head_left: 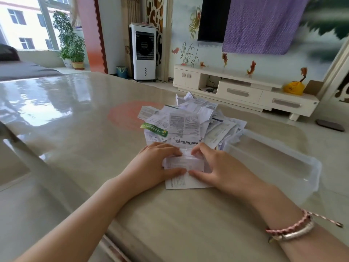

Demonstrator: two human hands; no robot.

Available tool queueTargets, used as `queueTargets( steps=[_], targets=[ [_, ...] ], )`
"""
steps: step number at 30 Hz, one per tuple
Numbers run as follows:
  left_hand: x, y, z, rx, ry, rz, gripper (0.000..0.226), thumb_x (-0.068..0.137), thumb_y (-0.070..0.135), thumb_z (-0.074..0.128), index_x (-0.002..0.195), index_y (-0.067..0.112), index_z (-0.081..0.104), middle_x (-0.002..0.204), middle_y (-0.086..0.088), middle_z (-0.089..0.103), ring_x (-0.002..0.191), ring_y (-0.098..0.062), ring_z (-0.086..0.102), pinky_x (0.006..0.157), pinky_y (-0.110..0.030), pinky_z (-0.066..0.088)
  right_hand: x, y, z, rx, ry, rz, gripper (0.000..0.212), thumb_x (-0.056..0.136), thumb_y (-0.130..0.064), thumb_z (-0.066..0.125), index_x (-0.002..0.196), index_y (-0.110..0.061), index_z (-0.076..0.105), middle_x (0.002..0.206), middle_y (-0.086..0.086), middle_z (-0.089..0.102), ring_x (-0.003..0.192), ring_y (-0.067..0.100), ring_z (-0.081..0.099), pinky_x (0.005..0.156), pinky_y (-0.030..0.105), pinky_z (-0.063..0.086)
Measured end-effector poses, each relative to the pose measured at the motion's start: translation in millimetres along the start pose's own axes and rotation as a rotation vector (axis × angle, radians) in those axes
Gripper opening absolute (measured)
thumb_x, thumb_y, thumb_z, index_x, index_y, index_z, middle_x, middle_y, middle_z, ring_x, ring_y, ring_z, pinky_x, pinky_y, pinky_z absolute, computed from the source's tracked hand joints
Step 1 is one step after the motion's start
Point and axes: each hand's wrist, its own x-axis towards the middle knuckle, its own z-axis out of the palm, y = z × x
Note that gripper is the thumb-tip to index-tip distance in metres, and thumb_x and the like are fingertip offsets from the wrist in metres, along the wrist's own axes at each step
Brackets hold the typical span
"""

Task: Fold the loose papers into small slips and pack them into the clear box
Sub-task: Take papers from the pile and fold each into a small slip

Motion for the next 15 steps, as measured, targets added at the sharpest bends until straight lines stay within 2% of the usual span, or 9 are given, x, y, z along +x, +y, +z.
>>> queueTargets(
  steps=[3,7,11,13,15],
  targets=[
    [-0.8,0.7,-1.4,-0.028,0.025,0.009,0.071,0.06,0.082,0.05,0.113,0.037,0.066,0.122,0.021,0.059,0.118,-0.005,0.046,0.104,-0.032,0.038,-2.8,-2.2,-3.0,-0.015,-0.032,-0.013,0.033,0.087,-0.047,0.063,0.114,-0.029,0.053,0.111,-0.013,0.06,0.091,0.006,0.057,0.082,0.029,0.048],
    [-0.6,2.3,-0.6,0.006,0.055,0.078,0.056,0.07,0.075,0.05,0.104,0.034,0.067,0.108,0.019,0.06,0.105,-0.007,0.05,0.093,-0.033,0.043,-3.5,-3.0,-0.7,-0.038,-0.017,-0.041,0.03,0.089,-0.044,0.059,0.114,-0.027,0.058,0.117,-0.012,0.063,0.104,0.009,0.06,0.087,0.035,0.049],
    [-4.0,10.7,-2.5,-0.019,0.1,0.08,0.047,0.083,0.065,0.044,0.113,0.035,0.065,0.109,0.019,0.063,0.103,-0.003,0.055,0.087,-0.025,0.045,-7.3,-1.6,-3.2,0.051,-0.011,-0.031,0.039,0.085,-0.051,0.063,0.117,-0.029,0.059,0.11,-0.017,0.061,0.099,0.002,0.057,0.084,0.029,0.049],
    [-6.9,12.8,-4.3,-0.105,0.121,0.029,0.042,0.087,0.06,0.042,0.114,0.036,0.064,0.109,0.019,0.066,0.099,-0.003,0.06,0.084,-0.029,0.049,-7.2,-0.3,-2.3,0.125,-0.005,-0.033,0.029,0.087,-0.046,0.064,0.107,-0.026,0.065,0.102,-0.015,0.063,0.092,0.001,0.057,0.082,0.03,0.049],
    [-8.1,14.7,-5.1,-0.163,0.151,-0.001,0.036,0.089,0.056,0.044,0.112,0.037,0.064,0.097,0.018,0.069,0.088,-0.002,0.062,0.078,-0.031,0.051,-5.2,0.7,0.6,0.243,0.047,-0.017,0.022,0.091,-0.039,0.061,0.087,-0.018,0.067,0.084,-0.006,0.063,0.079,0.008,0.059,0.077,0.037,0.049]
  ],
)
